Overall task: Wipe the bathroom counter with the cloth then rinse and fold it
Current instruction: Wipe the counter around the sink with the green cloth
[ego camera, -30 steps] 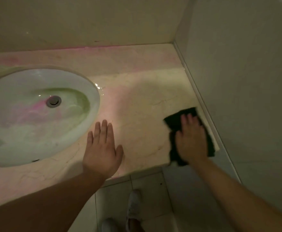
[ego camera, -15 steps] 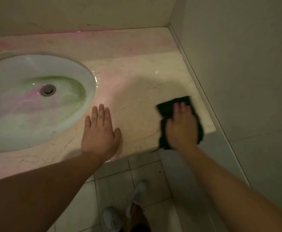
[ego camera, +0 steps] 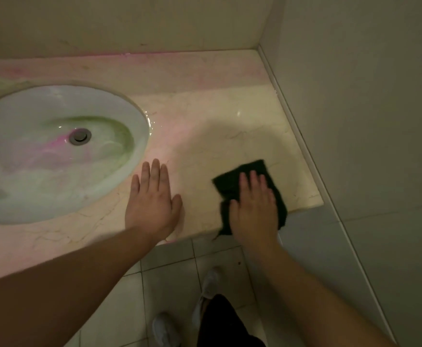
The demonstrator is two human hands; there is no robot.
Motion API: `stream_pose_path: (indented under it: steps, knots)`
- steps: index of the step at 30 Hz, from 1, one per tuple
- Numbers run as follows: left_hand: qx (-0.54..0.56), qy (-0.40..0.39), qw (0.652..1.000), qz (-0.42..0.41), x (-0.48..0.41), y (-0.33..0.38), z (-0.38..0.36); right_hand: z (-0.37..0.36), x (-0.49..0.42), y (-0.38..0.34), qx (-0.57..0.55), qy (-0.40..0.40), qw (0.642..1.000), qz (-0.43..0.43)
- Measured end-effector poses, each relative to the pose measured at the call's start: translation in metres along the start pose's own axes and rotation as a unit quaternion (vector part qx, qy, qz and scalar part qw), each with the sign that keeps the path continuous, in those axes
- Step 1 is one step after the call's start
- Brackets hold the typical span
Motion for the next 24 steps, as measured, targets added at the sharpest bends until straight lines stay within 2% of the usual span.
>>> stream_pose_path:
  steps: [4,7,10,14,24]
  knots:
    - [0.032,-0.008,0.999,0.013,-0.019,0.0,0.006,0.01,-0.067,0.045,0.013,-0.003,0.997,-0.071]
    - [0.064,0.028,0.997,0.041,-0.074,-0.004,0.026,0.018,-0.125,0.046,0.0,0.008,0.996,-0.086]
    - [0.049,0.055,0.995,0.061,-0.147,-0.017,0.049,0.023,-0.181,0.039,-0.005,0.002,0.997,-0.071]
    - [0.042,0.031,0.994,0.096,-0.216,-0.039,0.048,0.026,-0.244,0.017,-0.019,-0.004,0.999,-0.04]
    - [0.029,0.044,0.993,0.109,-0.228,-0.044,0.045,0.027,-0.398,-0.063,-0.041,-0.016,0.997,-0.067]
Point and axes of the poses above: each hand's wrist, its own x-axis away from the middle knuckle, its own z-axis out of the back of the hand, y = z × x, the point moved 9 cm from there along -x, towards the middle knuckle, and after that the axes turned 8 degrees about -z, right-handed, at the moved point
